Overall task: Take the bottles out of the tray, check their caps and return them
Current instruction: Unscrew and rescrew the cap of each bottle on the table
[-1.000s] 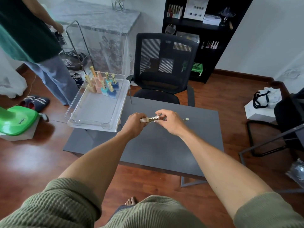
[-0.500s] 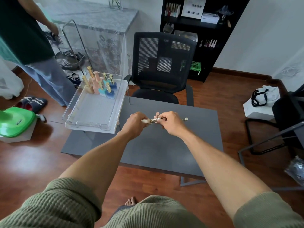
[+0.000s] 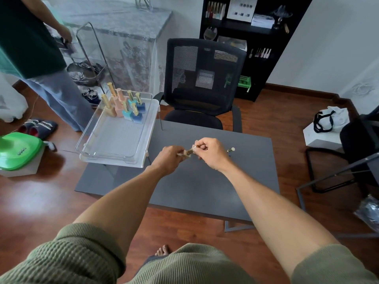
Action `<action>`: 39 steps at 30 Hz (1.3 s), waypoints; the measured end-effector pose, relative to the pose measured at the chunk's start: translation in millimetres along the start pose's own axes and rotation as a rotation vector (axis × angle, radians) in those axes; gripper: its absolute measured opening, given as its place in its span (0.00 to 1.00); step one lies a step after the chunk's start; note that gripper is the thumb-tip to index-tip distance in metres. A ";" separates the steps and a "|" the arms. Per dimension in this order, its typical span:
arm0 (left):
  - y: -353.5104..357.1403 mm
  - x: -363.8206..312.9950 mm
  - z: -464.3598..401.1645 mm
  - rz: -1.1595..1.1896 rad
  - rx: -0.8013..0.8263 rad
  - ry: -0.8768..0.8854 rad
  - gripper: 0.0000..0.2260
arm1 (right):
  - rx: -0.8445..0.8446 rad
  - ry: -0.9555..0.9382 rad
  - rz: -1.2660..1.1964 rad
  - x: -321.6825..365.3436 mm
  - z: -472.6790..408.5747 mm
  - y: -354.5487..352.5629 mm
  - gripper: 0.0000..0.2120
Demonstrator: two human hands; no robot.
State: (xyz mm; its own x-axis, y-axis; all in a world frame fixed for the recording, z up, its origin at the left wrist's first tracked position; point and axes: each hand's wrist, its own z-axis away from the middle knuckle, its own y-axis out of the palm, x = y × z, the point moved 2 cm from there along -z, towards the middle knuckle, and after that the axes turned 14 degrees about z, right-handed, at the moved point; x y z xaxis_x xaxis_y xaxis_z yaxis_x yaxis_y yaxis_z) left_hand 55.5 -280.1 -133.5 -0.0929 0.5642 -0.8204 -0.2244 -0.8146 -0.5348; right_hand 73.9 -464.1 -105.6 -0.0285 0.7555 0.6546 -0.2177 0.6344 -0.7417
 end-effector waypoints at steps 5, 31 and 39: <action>8.6 14.6 8.3 -0.170 0.039 -0.074 0.20 | -0.031 0.011 0.075 2.5 -1.2 3.0 0.13; 63.6 105.1 9.3 -0.359 0.020 -0.100 0.35 | 0.215 -0.010 0.317 32.5 -98.8 27.5 0.05; 64.0 106.6 9.5 -0.340 0.031 -0.110 0.35 | 0.261 0.015 0.395 24.8 -107.2 44.0 0.04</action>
State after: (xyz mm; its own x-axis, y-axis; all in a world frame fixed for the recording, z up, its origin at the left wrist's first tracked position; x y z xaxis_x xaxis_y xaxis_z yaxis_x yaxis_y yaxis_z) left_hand 22.0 -270.9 -253.3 -0.1116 0.8150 -0.5686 -0.2895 -0.5740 -0.7659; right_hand 168.2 -399.8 -137.7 -0.1447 0.9341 0.3263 -0.4312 0.2373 -0.8705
